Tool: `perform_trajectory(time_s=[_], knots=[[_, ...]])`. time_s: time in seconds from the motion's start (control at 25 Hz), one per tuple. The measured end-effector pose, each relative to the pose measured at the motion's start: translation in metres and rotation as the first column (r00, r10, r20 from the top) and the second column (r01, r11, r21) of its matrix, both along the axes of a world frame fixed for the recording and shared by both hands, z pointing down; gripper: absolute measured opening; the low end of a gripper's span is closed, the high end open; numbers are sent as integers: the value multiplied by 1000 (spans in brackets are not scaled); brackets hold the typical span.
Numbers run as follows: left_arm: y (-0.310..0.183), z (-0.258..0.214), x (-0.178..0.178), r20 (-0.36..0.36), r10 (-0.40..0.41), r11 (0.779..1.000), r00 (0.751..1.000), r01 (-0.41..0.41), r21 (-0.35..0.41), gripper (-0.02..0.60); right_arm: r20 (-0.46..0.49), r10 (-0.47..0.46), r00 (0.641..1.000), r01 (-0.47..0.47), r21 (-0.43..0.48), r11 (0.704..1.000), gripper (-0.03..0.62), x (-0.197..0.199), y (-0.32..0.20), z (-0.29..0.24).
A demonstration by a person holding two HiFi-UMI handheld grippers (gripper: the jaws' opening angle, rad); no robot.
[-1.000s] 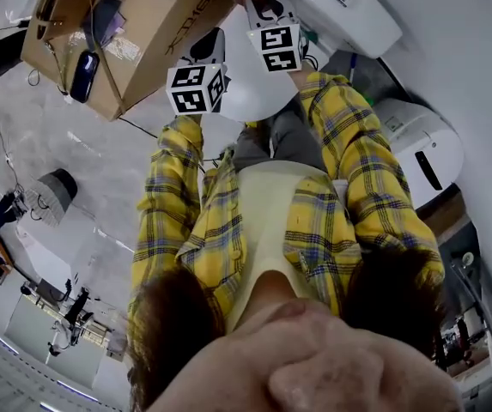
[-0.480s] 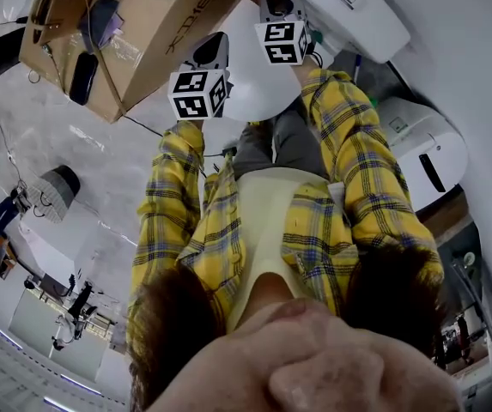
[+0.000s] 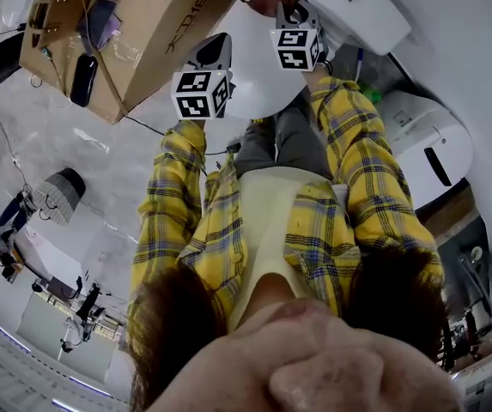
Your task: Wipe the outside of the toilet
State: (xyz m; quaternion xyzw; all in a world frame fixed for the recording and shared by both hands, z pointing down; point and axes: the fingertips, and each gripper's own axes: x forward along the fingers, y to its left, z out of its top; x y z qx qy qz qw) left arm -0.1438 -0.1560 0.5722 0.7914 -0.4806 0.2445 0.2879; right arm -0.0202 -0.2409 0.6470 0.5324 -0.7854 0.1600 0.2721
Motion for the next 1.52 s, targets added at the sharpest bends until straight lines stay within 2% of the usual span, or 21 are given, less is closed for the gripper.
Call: perform_trajectory(time_s=[0.88,1.32,1.52], knots=[[10,-1,44,-30,136,991,990,-136,0,8,-60,160,985,-162,-24,987,77,98,73,6],[15,1,60,-36,173,985,984,-173,-5,8,-96,249,964,-255,-62,965,77,154,114,16],[17,1,65,-38,181,983,983,-182,-5,8,-98,277,956,-284,-68,956,77,168,125,15]])
